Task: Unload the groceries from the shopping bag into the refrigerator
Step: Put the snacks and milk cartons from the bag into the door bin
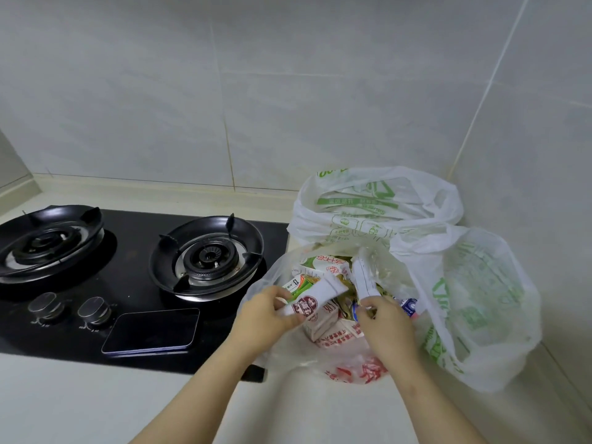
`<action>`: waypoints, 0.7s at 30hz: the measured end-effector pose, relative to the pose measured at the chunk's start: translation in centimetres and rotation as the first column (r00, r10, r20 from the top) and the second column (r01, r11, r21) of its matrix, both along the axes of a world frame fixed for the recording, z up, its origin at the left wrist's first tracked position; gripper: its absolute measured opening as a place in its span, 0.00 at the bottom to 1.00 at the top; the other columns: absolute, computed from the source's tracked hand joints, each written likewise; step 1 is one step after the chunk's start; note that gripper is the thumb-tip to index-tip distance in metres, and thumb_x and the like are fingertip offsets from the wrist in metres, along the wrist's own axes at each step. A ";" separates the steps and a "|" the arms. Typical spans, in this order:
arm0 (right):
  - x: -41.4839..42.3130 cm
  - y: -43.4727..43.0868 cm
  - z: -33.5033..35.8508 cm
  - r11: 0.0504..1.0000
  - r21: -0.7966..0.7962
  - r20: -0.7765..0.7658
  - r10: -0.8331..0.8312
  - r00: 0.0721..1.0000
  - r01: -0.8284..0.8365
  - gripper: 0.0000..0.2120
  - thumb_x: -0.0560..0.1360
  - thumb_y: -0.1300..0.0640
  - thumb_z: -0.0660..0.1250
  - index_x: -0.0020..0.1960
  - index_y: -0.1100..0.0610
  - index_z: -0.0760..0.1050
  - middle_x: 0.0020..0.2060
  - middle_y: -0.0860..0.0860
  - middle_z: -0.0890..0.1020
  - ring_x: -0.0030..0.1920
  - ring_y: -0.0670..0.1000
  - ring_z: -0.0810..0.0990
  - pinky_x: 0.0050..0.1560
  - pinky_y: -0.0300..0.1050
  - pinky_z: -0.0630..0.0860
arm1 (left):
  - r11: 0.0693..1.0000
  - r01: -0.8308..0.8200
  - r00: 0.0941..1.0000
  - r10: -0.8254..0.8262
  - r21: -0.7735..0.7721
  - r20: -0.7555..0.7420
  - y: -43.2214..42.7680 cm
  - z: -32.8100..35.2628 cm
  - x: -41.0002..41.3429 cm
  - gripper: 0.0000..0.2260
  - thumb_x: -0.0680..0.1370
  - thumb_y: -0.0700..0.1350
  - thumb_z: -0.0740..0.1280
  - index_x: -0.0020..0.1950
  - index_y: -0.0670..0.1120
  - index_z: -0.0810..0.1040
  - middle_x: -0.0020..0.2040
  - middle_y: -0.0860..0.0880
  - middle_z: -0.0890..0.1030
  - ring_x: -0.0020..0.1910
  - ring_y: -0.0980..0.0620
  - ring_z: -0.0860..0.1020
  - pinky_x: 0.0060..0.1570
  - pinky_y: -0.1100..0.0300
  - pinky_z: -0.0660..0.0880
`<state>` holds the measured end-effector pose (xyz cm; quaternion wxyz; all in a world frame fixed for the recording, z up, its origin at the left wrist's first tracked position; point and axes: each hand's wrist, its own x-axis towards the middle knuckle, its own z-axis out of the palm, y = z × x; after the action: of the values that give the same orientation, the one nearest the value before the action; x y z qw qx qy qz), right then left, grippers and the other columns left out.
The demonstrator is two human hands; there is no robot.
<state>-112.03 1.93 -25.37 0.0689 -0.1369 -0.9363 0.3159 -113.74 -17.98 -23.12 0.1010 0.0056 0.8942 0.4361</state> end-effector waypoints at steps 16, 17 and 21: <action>1.5 -2.8 -1.2 0.990 0.078 -0.233 0.131 0.964 -0.116 0.13 0.70 0.71 0.67 0.50 0.59 0.81 0.44 0.52 0.81 0.49 0.53 0.78 0.46 0.35 0.72 | 0.838 -0.377 0.881 0.194 0.394 0.431 2.3 -2.8 -1.3 0.13 0.74 0.38 0.71 0.56 0.36 0.75 0.51 0.39 0.81 0.41 0.47 0.78 0.37 0.59 0.74; 1.6 -2.8 -1.6 0.987 0.092 -0.184 0.146 0.972 -0.131 0.12 0.70 0.72 0.67 0.48 0.60 0.82 0.44 0.53 0.81 0.50 0.54 0.77 0.47 0.39 0.73 | 0.836 -0.377 0.879 0.186 0.400 0.439 2.4 -2.8 -1.4 0.13 0.74 0.37 0.70 0.56 0.37 0.74 0.51 0.40 0.80 0.42 0.47 0.78 0.38 0.58 0.75; 1.3 -2.2 -1.8 0.973 0.121 0.025 0.197 0.980 -0.199 0.13 0.74 0.68 0.62 0.54 0.57 0.80 0.42 0.42 0.74 0.54 0.49 0.74 0.52 0.38 0.70 | 0.889 -0.330 0.893 0.185 0.318 0.410 3.0 -2.4 -1.9 0.10 0.77 0.48 0.66 0.54 0.43 0.72 0.47 0.46 0.77 0.45 0.49 0.75 0.43 0.58 0.73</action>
<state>-110.70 -0.24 -27.18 0.0392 -0.0404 -0.9634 0.2622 -115.64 -14.99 -25.55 0.2041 -0.1777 0.7500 0.6035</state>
